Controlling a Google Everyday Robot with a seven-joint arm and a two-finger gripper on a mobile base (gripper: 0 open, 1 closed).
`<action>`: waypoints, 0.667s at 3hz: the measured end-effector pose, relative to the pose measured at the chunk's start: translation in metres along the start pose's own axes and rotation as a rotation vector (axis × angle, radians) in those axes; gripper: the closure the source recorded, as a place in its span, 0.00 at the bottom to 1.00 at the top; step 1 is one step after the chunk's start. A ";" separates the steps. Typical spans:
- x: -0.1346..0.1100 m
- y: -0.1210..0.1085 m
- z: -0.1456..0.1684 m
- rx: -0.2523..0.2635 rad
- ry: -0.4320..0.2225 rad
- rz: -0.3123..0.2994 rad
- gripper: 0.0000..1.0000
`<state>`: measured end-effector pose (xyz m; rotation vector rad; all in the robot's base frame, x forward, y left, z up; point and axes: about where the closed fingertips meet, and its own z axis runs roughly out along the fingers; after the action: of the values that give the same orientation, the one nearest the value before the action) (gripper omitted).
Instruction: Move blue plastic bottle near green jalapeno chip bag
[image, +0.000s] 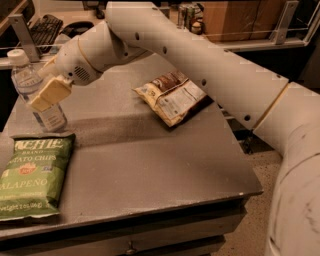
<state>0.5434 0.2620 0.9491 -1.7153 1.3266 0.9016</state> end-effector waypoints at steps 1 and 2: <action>0.015 0.006 0.003 -0.009 0.009 0.019 0.75; 0.026 0.007 0.003 -0.011 0.015 0.021 0.53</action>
Offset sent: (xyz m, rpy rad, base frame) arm 0.0044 -0.0193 -0.0382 -0.0257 0.0215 -0.0114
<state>0.5420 0.2526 0.9238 -1.7226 1.3540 0.9110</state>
